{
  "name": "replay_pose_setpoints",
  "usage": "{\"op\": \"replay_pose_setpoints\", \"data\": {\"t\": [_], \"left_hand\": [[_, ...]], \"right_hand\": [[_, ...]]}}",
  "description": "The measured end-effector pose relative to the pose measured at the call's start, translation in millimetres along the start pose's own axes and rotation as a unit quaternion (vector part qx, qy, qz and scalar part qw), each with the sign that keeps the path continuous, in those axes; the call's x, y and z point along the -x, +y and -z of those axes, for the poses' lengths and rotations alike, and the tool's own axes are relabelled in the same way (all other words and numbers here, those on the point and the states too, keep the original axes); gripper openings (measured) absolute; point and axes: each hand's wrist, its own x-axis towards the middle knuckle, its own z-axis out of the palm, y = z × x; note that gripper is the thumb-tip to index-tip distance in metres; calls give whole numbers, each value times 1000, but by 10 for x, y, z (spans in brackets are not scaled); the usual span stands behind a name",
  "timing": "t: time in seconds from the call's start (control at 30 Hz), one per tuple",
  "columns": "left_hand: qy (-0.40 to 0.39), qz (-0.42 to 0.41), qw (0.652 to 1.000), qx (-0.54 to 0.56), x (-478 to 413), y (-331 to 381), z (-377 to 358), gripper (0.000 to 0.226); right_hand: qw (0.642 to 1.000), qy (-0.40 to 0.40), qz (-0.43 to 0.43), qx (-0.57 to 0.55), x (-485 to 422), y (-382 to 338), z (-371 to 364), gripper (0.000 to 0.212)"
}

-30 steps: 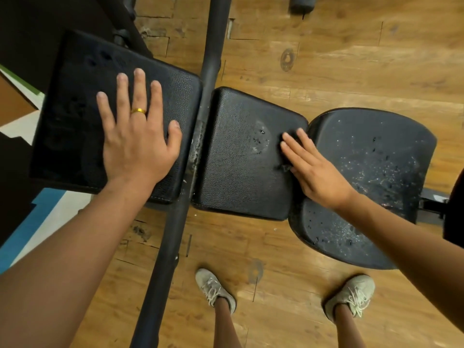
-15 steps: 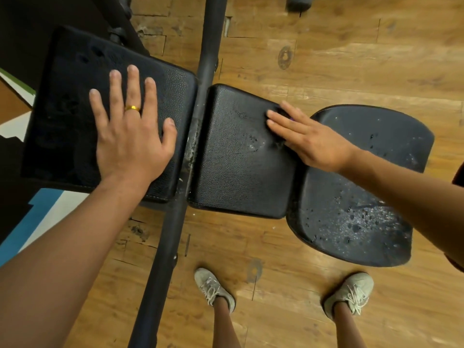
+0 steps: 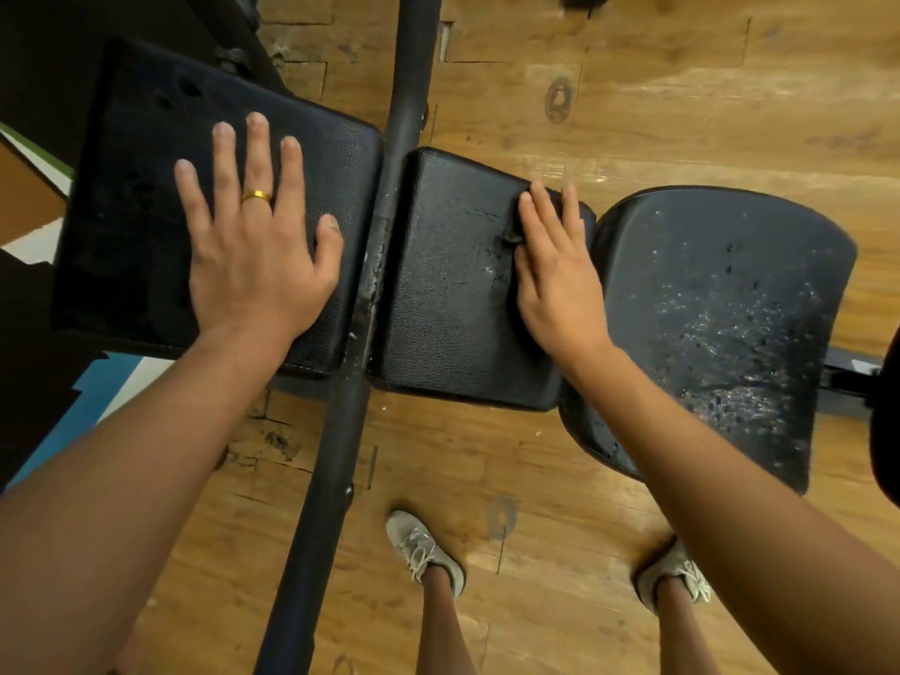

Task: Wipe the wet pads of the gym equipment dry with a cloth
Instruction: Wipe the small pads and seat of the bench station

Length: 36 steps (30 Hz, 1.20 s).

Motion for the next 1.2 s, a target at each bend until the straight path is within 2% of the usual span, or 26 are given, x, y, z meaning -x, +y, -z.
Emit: {"op": "replay_pose_setpoints", "data": {"t": [0.17, 0.33, 0.53, 0.77, 0.87, 1.04, 1.2], "left_hand": [[-4, 4, 1000, -2, 0, 11, 5, 66], [-2, 1, 1000, 2, -6, 5, 5, 66], [8, -4, 1000, -3, 6, 5, -17, 66], [10, -2, 1000, -11, -13, 10, -21, 66], [7, 0, 1000, -8, -7, 9, -8, 66], [1, -2, 1000, -4, -4, 10, 14, 66], [-1, 0, 1000, -2, -1, 4, -1, 66]], "right_hand": [[998, 3, -66, -9, 742, -184, -117, 55], [998, -51, 31, 11, 1318, -768, -390, 58], [994, -63, 89, -8, 827, -875, -372, 53], [999, 15, -32, -27, -247, -923, -292, 58], [998, 9, -41, -41, 15, -1014, -307, 62], [999, -50, 13, -5, 748, -758, -266, 58], [993, 27, -113, 2, 2, -409, -172, 56]]}}
